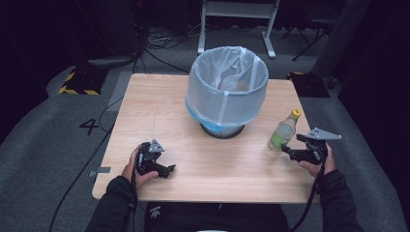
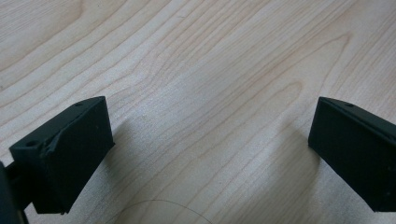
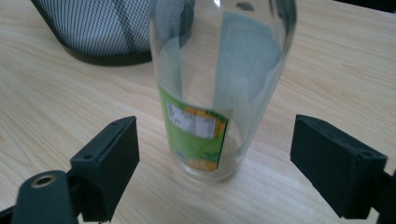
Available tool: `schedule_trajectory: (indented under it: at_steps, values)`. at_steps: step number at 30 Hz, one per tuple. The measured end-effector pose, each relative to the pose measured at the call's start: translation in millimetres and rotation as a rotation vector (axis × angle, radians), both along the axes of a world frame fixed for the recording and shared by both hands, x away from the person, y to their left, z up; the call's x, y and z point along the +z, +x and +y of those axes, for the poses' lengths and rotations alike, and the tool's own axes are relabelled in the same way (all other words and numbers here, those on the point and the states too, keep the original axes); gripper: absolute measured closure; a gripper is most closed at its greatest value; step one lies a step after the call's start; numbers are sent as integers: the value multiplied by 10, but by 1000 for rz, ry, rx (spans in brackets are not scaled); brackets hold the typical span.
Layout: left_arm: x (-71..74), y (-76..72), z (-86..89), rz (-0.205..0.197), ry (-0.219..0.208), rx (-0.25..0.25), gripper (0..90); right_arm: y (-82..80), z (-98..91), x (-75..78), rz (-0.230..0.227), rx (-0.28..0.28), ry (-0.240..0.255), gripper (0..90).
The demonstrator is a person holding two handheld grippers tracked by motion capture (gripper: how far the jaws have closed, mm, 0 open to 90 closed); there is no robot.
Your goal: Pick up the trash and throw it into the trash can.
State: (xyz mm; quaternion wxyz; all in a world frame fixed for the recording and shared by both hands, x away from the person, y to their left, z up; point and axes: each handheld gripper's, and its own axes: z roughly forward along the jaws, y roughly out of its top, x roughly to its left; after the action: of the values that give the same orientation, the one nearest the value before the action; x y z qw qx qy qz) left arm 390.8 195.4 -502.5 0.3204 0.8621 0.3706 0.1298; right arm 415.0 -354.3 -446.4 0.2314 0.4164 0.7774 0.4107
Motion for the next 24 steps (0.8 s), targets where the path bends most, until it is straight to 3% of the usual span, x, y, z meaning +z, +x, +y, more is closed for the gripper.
schedule_trajectory:
  at_steps: [6,10,24]
  values:
    - [0,0,0,0,0,0,0,101,60,36,4,5,-13,158]
    - [0,0,0,0,0,0,0,144,66,37,5,-24,37,157]
    - [0,2,1,0,0,-3,0,375,155,-16,30,-23,30,157]
